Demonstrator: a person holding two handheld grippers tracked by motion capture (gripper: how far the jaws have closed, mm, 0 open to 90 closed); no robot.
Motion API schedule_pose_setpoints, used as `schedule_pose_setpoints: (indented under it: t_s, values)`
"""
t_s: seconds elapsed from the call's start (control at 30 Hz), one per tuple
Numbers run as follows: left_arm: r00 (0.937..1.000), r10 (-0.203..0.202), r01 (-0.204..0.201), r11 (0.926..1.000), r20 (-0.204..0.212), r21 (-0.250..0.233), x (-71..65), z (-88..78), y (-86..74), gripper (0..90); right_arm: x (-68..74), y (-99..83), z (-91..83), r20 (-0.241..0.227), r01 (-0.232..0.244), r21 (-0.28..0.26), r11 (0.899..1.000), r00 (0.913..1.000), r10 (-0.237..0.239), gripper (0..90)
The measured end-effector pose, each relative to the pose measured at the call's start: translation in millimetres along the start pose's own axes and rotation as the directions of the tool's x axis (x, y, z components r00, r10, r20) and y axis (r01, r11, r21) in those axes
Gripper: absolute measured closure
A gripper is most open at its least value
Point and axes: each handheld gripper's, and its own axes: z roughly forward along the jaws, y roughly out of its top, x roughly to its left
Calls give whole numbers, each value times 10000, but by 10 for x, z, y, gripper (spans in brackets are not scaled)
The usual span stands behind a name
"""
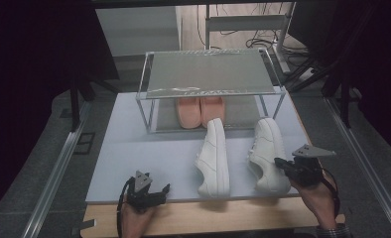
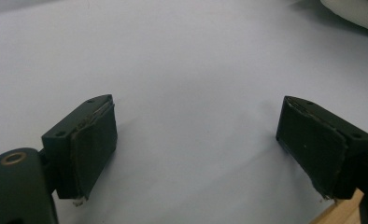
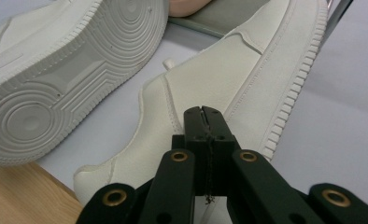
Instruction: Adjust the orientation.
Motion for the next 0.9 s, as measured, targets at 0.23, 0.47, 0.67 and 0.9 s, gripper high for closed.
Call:
schedule_pose_setpoints:
  t_s: [0.23,0.47,0.67,0.9]
  values:
    - [10000,-4,4,10000,2,1,0,0,0,124,-63,-30,-50,143,-103,-109,9999,9998,105,900]
    - [10000,-9,9,10000,3,2,1,0,0,124,-104,-45,-88,338,-201,-141,9997,9992,206,900]
    - [10000,-8,8,10000,4,3,1,0,0,124,-174,-75,-141,608,-347,-171,9993,9975,356,900]
    - [10000,-7,7,10000,3,4,1,0,0,124,-213,-91,-156,513,-575,-206,9981,9970,585,900]
